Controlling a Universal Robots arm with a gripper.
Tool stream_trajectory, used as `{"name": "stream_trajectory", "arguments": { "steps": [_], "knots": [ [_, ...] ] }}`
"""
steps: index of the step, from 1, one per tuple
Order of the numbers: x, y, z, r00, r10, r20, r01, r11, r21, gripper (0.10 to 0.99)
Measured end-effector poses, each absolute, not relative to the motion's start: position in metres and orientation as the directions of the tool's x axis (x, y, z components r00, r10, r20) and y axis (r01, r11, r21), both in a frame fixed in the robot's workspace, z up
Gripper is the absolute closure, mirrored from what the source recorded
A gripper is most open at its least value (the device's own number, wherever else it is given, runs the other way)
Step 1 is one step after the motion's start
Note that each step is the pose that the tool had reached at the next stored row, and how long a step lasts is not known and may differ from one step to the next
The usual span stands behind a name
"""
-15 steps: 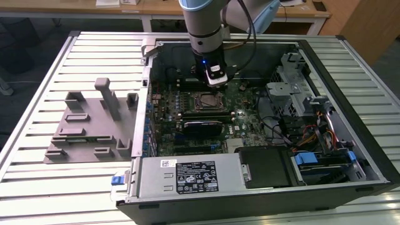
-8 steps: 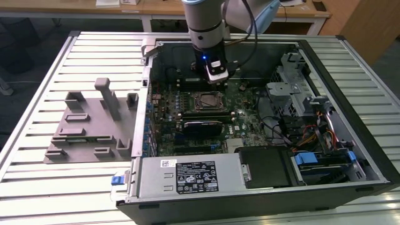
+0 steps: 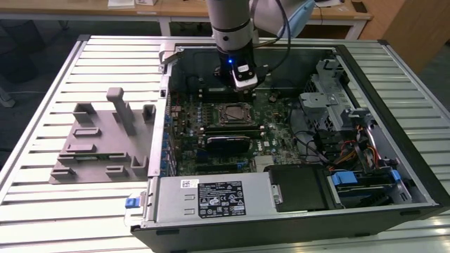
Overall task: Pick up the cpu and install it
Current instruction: 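Install the first cpu locking lever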
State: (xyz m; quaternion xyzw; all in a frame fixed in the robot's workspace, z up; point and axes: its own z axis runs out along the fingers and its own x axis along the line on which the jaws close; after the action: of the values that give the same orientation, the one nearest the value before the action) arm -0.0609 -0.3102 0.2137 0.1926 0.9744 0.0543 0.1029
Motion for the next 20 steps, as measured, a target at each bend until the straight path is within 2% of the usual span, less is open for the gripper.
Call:
{"name": "stream_trajectory", "arguments": {
  "steps": [2, 9, 14, 20],
  "knots": [
    [-0.061, -0.310, 0.214, -0.907, 0.386, -0.169, 0.366, 0.920, 0.141, 0.980],
    [-0.061, -0.312, 0.212, -0.920, 0.385, -0.072, 0.379, 0.921, 0.089, 0.980],
    [-0.062, -0.317, 0.212, -0.921, 0.383, -0.063, 0.380, 0.923, 0.054, 0.980],
    [-0.065, -0.326, 0.212, -0.922, 0.382, -0.058, 0.381, 0.924, 0.029, 0.980]
  ]
}}
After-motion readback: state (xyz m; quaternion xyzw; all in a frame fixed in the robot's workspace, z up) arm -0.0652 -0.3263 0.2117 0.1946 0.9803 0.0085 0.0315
